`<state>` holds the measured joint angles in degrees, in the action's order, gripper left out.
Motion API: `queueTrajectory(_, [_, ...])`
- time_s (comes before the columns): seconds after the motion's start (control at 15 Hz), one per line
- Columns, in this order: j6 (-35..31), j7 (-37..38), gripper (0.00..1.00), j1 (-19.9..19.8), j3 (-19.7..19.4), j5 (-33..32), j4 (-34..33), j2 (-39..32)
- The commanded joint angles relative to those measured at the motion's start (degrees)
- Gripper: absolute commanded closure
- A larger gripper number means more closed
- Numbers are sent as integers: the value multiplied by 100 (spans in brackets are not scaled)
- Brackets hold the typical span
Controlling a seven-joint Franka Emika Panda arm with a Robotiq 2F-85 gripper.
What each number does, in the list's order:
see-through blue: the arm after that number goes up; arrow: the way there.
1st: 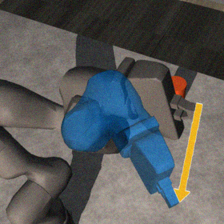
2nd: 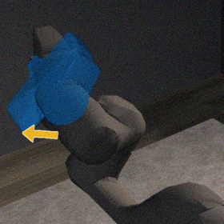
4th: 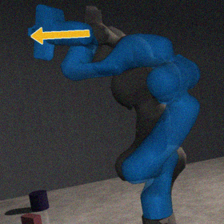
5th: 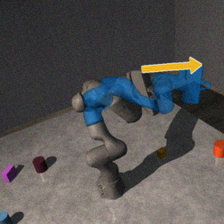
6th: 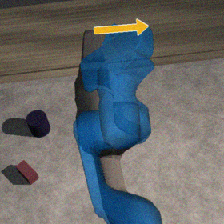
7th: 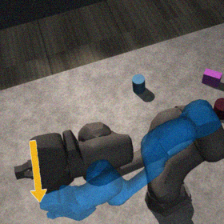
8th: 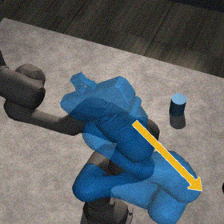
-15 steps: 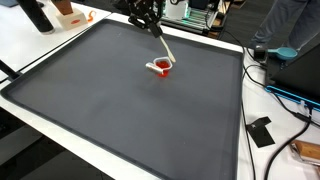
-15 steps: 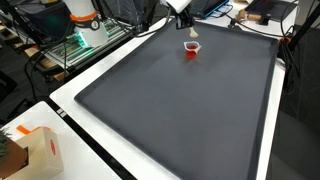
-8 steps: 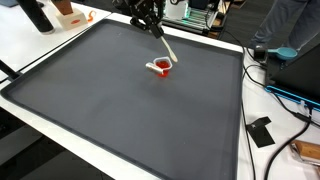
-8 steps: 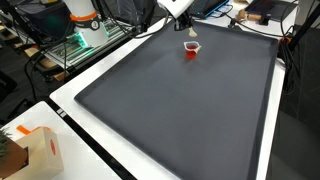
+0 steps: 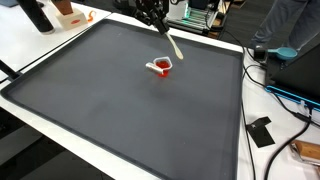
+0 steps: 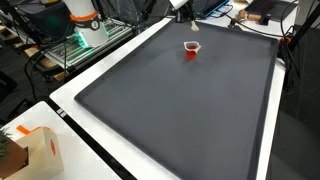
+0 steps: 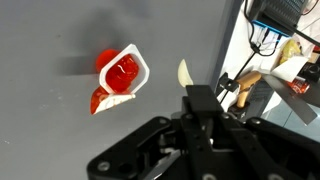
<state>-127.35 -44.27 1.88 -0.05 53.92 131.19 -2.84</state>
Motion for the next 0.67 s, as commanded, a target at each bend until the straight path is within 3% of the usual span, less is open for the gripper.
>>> queueTrajectory(0.0, [-107, 828, 97, 51, 132, -490, 126, 398])
queueTrajectory(0.2, [-279, 1654, 97, 137, 270, -1300, 72, 627])
queueTrajectory(0.6, [-371, 3600, 97, 335, 615, -3504, -239, 861])
